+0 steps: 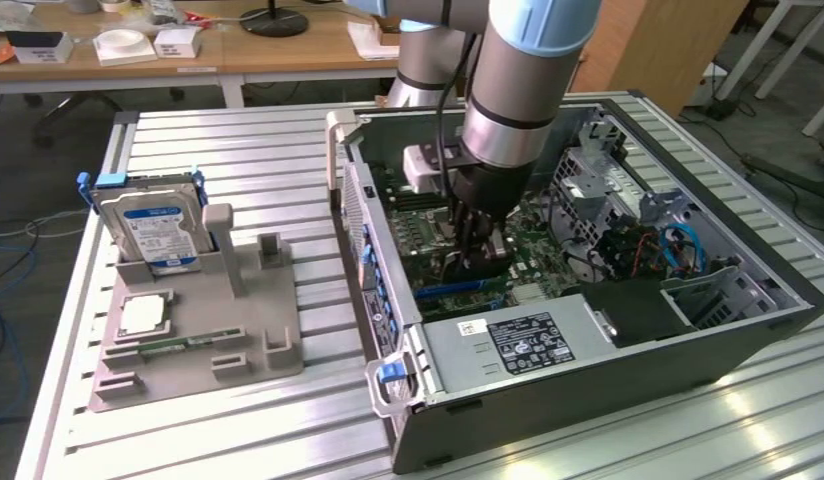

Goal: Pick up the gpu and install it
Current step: 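Insert the gpu into the slot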

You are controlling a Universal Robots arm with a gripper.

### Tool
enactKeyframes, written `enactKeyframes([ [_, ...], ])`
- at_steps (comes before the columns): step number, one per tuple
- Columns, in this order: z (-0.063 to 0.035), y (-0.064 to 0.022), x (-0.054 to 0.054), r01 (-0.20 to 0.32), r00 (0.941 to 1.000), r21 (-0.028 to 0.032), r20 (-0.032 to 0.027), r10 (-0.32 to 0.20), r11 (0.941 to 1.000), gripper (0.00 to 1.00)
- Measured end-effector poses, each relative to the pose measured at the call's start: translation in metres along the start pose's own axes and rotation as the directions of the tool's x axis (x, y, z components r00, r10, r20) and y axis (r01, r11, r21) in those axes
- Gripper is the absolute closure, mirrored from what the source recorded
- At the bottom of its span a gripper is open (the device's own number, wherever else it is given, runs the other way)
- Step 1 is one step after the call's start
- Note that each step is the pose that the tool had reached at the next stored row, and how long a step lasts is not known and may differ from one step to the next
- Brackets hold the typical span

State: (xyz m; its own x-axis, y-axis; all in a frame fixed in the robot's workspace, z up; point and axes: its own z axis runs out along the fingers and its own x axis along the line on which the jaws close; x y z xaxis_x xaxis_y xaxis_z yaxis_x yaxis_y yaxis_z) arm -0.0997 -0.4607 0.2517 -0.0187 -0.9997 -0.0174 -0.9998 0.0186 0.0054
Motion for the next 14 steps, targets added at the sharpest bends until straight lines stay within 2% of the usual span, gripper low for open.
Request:
enactKeyframes([
  [7, 0.0045, 0.0005, 0.0001, 0.0, 1.0, -0.0001, -0.0001, 0.0, 1.0, 0.73],
  [14, 0.0047, 0.0006, 0.0001, 0.0, 1.0, 0.0, 0.0, 0.0, 1.0, 0.73],
])
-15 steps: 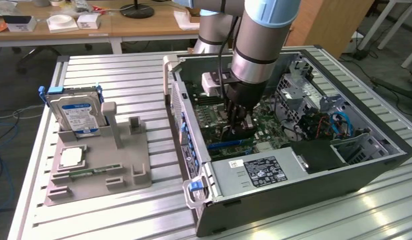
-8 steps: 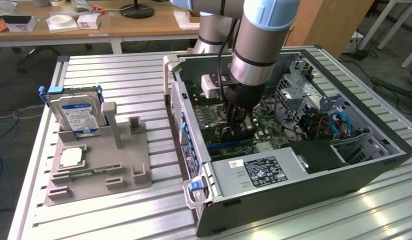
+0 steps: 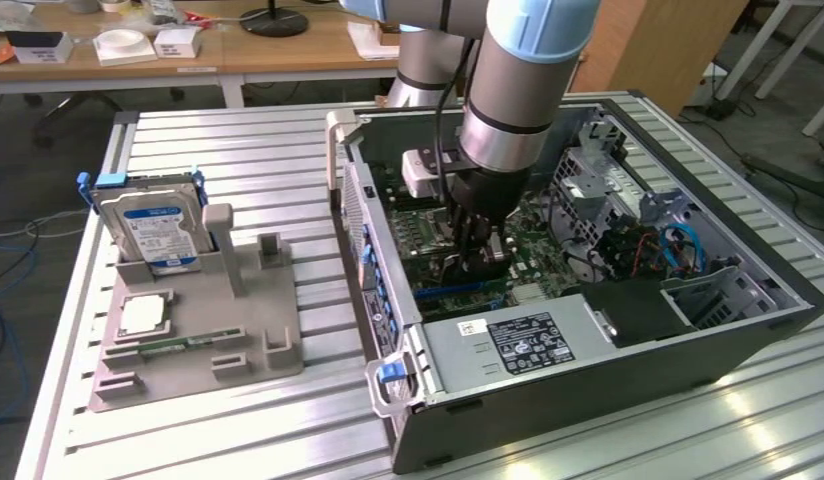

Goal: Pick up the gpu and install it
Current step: 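Insert the gpu into the slot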

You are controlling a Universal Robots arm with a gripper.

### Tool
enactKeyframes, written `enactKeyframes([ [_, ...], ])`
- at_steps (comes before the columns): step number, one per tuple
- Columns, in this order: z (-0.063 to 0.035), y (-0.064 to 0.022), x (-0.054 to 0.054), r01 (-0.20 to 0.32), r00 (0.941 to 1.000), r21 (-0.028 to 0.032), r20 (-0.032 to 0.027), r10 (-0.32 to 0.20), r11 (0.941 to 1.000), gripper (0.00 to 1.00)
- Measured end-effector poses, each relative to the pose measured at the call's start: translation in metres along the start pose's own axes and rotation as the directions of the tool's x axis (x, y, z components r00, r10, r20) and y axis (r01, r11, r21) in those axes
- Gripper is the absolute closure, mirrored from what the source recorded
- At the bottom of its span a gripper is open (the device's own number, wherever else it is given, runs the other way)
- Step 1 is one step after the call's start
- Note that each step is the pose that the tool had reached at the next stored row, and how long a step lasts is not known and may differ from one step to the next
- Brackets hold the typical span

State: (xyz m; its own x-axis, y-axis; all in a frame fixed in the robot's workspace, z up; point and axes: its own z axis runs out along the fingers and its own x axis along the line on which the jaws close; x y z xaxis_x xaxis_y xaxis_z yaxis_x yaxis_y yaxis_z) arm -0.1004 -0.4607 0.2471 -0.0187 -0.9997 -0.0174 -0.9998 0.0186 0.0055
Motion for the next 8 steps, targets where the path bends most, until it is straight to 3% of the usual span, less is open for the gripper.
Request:
enactKeyframes([
  [8, 0.0005, 0.0031, -0.0011, 0.0, 1.0, 0.0, -0.0001, 0.0, 1.0, 0.73],
])
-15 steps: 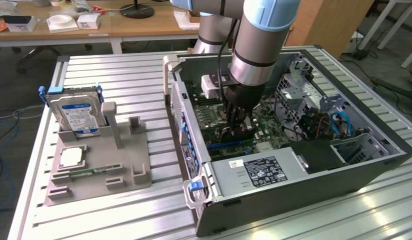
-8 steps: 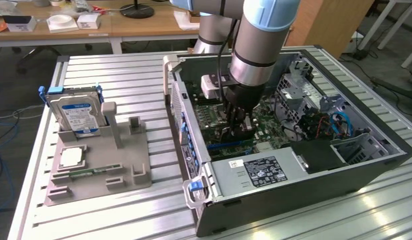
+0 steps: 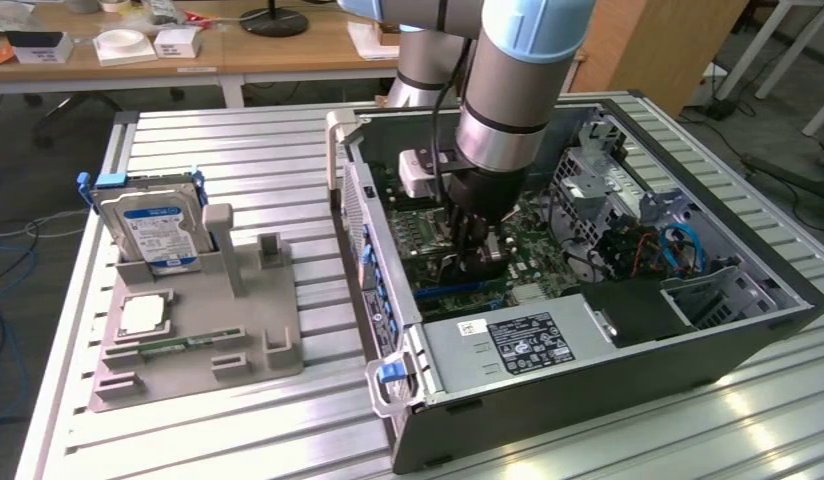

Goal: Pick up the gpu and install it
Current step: 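Insert the gpu into the slot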

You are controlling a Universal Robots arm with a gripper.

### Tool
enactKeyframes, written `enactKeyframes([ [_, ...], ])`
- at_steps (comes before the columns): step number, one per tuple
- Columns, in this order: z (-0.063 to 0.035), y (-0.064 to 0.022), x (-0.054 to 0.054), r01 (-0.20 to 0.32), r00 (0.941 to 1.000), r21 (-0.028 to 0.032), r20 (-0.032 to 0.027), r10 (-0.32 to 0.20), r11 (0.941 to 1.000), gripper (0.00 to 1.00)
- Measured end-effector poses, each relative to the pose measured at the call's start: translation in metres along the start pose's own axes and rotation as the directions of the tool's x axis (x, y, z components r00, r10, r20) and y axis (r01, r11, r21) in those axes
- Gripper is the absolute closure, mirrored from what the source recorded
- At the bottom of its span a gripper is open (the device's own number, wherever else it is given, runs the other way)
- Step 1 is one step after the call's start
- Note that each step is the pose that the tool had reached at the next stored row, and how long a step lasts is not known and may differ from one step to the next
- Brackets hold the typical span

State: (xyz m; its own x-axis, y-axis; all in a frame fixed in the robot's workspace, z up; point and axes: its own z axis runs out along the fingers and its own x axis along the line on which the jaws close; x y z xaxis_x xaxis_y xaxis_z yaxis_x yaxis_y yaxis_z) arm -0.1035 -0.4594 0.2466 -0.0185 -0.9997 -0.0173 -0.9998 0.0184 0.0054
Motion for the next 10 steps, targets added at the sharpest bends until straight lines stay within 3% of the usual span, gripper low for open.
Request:
enactKeyframes([
  [10, 0.001, 0.0001, -0.0001, 0.0, 1.0, 0.0002, 0.0004, 0.0, 1.0, 0.73],
])
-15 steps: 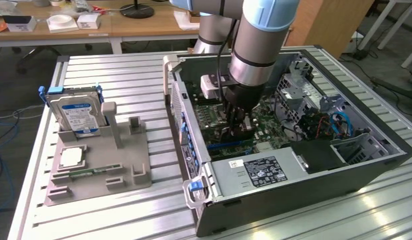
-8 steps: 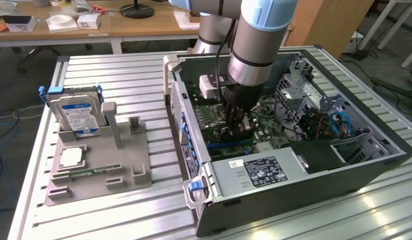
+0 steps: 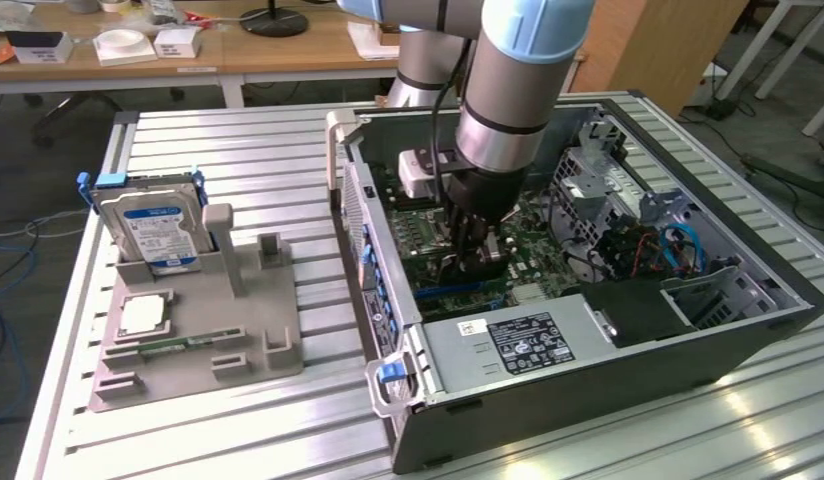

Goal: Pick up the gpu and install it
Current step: 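Insert the gpu into the slot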

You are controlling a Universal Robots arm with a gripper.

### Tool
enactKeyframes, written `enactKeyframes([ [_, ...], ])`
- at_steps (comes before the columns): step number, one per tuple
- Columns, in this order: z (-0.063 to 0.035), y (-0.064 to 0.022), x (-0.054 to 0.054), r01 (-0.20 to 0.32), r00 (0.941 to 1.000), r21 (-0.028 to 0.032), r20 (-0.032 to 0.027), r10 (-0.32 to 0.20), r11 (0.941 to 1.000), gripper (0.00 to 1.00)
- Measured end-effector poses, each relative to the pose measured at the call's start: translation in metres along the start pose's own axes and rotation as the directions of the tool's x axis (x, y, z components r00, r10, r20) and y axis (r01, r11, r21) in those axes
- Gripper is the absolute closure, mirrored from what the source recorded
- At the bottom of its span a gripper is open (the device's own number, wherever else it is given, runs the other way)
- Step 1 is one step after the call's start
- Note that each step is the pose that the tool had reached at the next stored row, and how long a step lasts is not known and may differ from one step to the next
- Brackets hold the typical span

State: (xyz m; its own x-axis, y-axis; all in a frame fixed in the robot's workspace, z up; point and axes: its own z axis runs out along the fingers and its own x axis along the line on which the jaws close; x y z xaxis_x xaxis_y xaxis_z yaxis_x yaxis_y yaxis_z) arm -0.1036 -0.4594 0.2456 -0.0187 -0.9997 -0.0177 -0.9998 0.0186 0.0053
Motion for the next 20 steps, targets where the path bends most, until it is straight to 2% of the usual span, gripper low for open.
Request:
enactKeyframes([
  [20, 0.0024, 0.0001, 0.0, 0.0, 1.0, 0.0, 0.0, 0.0, 1.0, 0.73],
])
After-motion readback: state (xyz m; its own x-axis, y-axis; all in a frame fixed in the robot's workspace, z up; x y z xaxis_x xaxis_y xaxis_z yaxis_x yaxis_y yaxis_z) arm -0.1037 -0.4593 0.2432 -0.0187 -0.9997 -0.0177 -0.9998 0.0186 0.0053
